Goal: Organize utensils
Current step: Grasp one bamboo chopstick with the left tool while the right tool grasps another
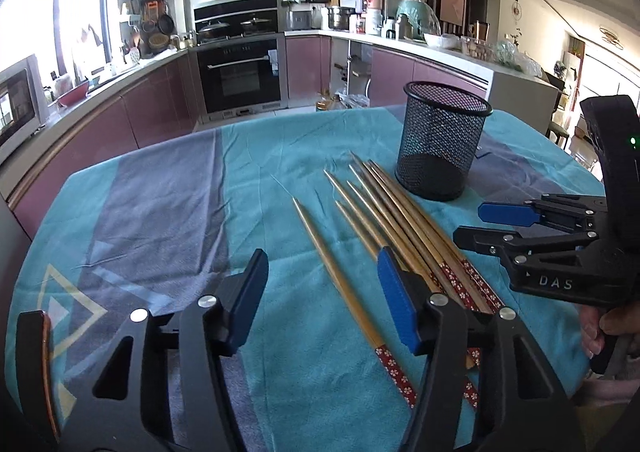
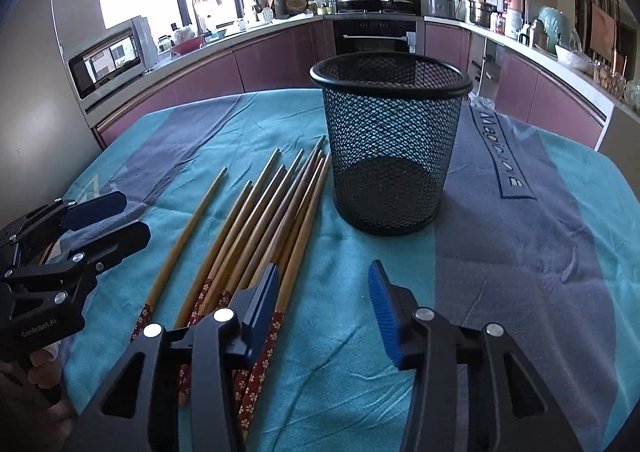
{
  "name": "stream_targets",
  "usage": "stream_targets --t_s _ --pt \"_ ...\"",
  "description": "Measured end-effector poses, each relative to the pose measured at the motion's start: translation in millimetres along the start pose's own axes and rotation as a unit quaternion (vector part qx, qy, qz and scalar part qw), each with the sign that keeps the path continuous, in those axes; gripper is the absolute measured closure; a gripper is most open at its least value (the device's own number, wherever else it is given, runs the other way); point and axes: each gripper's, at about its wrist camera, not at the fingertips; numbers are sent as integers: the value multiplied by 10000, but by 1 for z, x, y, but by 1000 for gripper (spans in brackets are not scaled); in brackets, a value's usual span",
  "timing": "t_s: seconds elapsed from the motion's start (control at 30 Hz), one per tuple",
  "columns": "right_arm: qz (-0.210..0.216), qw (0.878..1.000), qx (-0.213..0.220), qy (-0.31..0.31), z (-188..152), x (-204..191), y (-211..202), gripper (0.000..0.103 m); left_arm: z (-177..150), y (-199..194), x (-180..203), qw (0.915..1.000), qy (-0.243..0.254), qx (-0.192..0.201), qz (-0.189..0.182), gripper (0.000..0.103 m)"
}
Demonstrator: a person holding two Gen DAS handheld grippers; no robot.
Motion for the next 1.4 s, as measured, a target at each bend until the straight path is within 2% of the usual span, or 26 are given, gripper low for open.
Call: stream_targets --t_s 0.17,0.53,0.63,0.7,0.73,0.77,0.93,1.1,1.27,1.4 --pt "86 9998 -174 8 -1 -3 5 66 1 11 2 9971 -306 -523 -452 61" --pt "-63 9985 -489 -243 11 -8 21 75 3 40 3 9902 -513 -1108 -680 76" --pt "-72 9983 -513 -285 15 -11 26 80 7 45 5 9900 -498 -1122 -695 77" --pt "-33 9982 -528 -274 18 -11 29 89 9 50 3 9893 -537 -1154 -709 82" --pt "28 9982 -545 -246 19 -11 31 92 10 52 2 9894 -541 -1164 -680 88" --pt "75 9982 -556 -197 20 -10 32 95 10 54 0 9891 -571 -1176 -680 89" --pt "231 9985 -490 70 22 -3 32 97 12 56 -3 9888 -727 -1135 -646 95" --pt "449 9984 -276 190 22 1 18 98 16 48 -5 9888 -796 -1019 -742 95" --pt "926 9952 54 305 31 4 -7 98 31 32 -12 9876 -868 -795 -1042 95" --pt "1243 9913 129 405 35 7 -17 98 44 21 -13 9862 -868 -631 -1260 95"
Point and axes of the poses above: each gripper's, at about its wrist camera, not at the fingertips, and y roughly the way its jaws point, x to its right, z to its top, and after that the axes turned 7 degrees about x, right-handed
